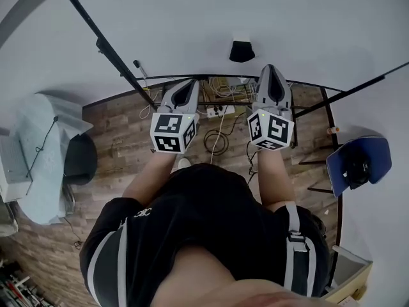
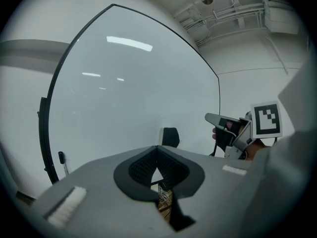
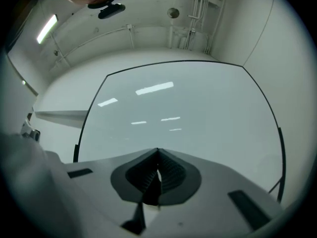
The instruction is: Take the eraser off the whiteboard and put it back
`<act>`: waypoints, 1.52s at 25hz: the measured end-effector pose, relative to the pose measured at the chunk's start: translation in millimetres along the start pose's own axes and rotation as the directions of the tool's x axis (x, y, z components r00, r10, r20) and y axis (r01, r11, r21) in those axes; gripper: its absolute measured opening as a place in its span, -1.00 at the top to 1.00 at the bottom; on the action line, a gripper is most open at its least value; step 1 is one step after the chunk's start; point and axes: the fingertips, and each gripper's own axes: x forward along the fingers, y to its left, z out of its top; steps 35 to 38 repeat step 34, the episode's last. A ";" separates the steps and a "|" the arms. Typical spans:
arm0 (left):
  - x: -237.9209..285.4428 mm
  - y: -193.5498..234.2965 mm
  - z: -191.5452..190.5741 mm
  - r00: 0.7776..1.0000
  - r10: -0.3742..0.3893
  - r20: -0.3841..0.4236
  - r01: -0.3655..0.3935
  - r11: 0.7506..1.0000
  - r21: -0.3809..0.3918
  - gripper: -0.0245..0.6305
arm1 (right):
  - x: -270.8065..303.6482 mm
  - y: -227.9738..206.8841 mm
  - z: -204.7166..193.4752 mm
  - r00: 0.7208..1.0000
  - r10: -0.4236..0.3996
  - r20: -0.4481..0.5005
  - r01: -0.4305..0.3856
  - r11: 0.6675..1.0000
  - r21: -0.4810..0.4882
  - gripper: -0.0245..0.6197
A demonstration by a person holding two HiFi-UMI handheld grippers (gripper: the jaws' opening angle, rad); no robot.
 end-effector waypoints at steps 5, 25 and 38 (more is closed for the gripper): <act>9.9 -18.5 -1.3 0.999 -0.049 -0.011 0.049 0.999 0.012 0.90 | -31.6 -19.8 -15.4 0.997 -0.042 -0.072 0.043 0.999 0.023 0.91; 21.4 -47.4 -6.9 0.994 -0.105 -0.035 0.106 0.994 0.036 0.90 | -54.8 -12.0 -45.5 0.988 0.034 -0.150 -0.019 0.995 0.097 0.91; 22.9 -51.6 -9.6 0.995 -0.092 -0.040 0.093 0.995 0.040 0.90 | -53.0 -14.1 -49.8 0.985 0.066 -0.160 -0.049 0.993 0.105 0.91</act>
